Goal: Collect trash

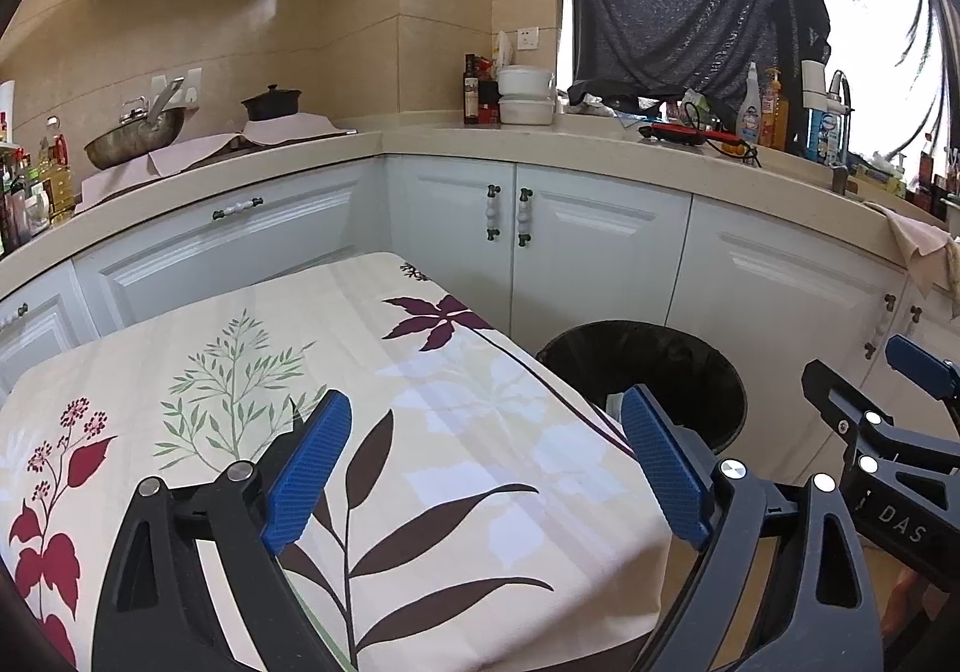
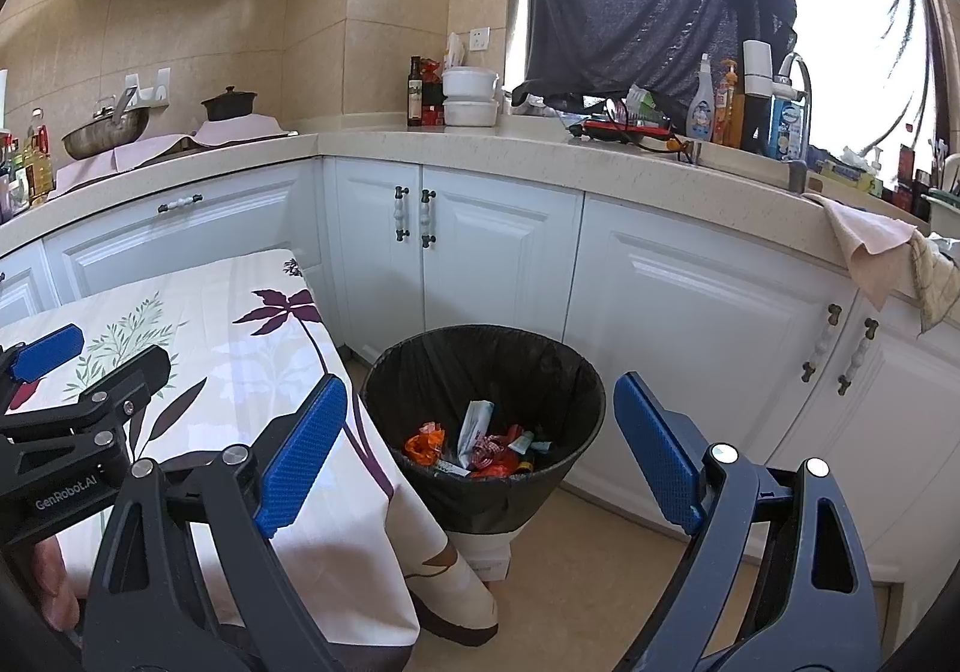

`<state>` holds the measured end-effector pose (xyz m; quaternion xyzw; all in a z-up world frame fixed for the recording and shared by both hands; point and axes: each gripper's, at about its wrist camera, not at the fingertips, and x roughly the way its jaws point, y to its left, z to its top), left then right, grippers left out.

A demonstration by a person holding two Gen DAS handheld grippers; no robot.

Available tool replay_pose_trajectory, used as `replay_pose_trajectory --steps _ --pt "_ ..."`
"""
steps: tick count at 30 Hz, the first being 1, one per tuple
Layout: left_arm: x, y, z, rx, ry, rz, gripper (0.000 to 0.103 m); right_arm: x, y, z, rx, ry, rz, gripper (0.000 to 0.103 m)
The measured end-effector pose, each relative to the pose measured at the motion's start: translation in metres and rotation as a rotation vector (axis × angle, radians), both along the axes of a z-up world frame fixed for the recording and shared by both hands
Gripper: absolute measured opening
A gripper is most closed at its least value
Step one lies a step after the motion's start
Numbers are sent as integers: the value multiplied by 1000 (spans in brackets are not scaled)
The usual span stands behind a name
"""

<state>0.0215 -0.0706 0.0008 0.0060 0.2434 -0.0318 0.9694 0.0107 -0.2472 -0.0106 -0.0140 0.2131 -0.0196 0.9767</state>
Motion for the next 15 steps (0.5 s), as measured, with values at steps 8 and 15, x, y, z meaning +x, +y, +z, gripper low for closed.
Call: replay_pose_trajectory --steps 8,15 --pt "1 3 0 9 3 8 89 1 2 0 0 -1 4 88" --pt "6 17 -4 2 31 40 89 4 14 -2 -4 9 32 88"
